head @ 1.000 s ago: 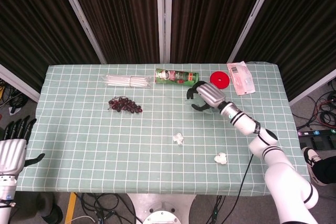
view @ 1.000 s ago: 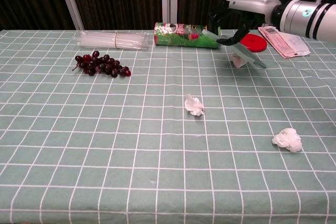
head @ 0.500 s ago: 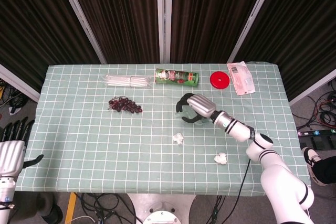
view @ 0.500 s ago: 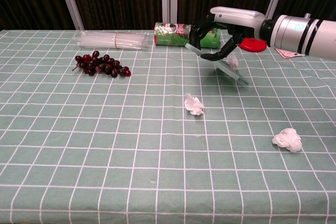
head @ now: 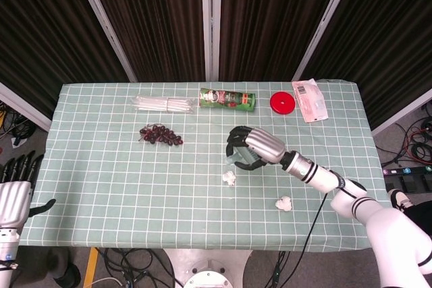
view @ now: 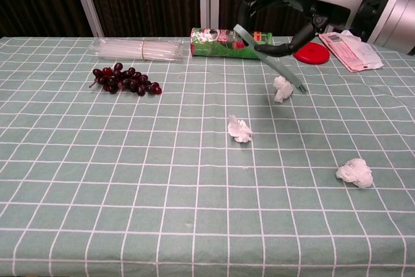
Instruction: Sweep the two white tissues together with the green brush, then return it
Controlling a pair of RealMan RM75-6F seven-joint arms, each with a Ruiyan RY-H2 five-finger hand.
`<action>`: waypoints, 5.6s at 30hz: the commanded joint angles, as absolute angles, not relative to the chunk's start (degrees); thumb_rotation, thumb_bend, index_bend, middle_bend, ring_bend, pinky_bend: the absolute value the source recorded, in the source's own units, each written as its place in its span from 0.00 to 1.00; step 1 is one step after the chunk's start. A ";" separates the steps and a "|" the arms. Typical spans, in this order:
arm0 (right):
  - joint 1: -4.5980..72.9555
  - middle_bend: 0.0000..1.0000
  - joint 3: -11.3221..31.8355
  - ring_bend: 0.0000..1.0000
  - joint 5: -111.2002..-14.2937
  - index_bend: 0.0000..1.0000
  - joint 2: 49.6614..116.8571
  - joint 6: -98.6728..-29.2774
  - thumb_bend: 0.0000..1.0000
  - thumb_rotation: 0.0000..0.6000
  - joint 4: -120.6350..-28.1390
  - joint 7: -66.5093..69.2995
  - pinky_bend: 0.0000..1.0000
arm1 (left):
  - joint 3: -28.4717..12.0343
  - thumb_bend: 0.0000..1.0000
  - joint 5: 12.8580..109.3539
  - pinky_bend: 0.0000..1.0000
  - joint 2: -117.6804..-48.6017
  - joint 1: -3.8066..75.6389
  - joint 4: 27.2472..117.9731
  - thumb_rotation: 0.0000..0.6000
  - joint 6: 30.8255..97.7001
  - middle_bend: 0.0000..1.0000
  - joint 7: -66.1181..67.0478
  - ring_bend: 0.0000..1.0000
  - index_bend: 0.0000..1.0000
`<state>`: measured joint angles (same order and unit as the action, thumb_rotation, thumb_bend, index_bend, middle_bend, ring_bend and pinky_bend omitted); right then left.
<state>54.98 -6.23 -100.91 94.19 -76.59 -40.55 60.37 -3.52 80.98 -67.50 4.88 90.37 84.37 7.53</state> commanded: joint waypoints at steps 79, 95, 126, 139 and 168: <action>17.03 0.66 -3.72 0.32 -83.36 0.77 91.83 -84.25 0.57 1.00 -83.76 19.50 0.17 | -3.44 0.00 82.83 0.03 -69.03 7.10 86.82 1.00 82.22 0.01 3.52 0.00 0.07; 25.42 0.66 7.81 0.32 -82.34 0.77 102.45 -73.72 0.57 1.00 -74.38 19.11 0.17 | -3.28 0.00 82.80 0.03 -69.47 6.64 85.39 1.00 82.71 0.01 1.56 0.00 0.07; 31.24 0.66 12.27 0.33 -87.89 0.78 93.74 -74.48 0.57 1.00 -78.28 21.19 0.18 | -3.45 0.00 82.80 0.03 -69.89 6.38 84.10 1.00 83.20 0.01 0.64 0.00 0.07; 31.76 0.61 7.91 0.25 -78.61 0.73 82.07 -56.01 0.56 1.00 -68.76 12.88 0.18 | -3.19 0.00 84.58 0.03 -70.14 6.61 85.09 1.00 84.18 0.01 1.68 0.00 0.07; 13.82 0.13 -0.09 0.00 -86.82 0.00 63.94 -82.10 0.39 1.00 -89.99 6.30 0.00 | -1.69 0.00 85.81 0.03 -69.90 6.51 87.40 1.00 83.43 0.01 2.40 0.00 0.07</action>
<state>19.45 1.98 -84.74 68.29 -75.84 -84.24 10.08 -1.76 85.75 -69.88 6.55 87.33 83.40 2.34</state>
